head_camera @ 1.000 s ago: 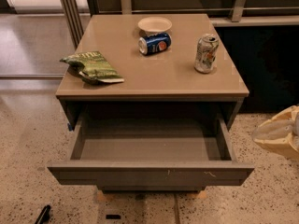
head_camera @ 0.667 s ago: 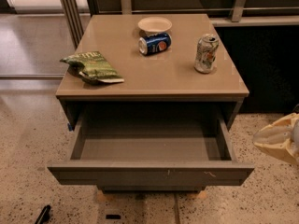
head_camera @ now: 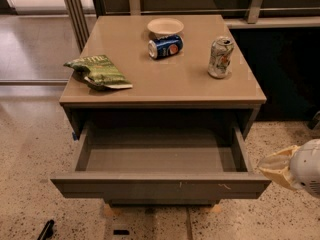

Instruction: Close top drawer

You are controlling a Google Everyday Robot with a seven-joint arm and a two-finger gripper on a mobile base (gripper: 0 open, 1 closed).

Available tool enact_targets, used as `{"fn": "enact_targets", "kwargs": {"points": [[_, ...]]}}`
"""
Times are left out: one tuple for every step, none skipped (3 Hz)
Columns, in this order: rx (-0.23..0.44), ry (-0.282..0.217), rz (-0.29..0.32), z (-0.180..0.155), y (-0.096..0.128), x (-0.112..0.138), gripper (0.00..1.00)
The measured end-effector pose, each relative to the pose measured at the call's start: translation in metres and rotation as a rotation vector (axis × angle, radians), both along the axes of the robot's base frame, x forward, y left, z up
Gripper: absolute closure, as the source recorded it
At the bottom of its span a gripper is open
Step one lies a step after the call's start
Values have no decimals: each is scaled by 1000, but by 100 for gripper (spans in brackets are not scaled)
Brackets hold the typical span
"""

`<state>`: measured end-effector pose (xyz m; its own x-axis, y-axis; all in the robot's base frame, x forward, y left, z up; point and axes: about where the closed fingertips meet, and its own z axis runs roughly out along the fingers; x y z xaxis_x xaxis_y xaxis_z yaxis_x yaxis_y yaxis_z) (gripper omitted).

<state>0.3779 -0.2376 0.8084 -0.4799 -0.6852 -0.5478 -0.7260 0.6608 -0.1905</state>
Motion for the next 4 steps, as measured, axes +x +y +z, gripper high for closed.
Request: {"fn": "enact_targets", "kwargs": {"points": [[34,48,-37,-24,-6,-2,100],[75,99,-94,-39,-13,-14,100],[108,138,-119,-54,-16,-19,100],[115,183,-128,-78,-20,-17,100]]}}
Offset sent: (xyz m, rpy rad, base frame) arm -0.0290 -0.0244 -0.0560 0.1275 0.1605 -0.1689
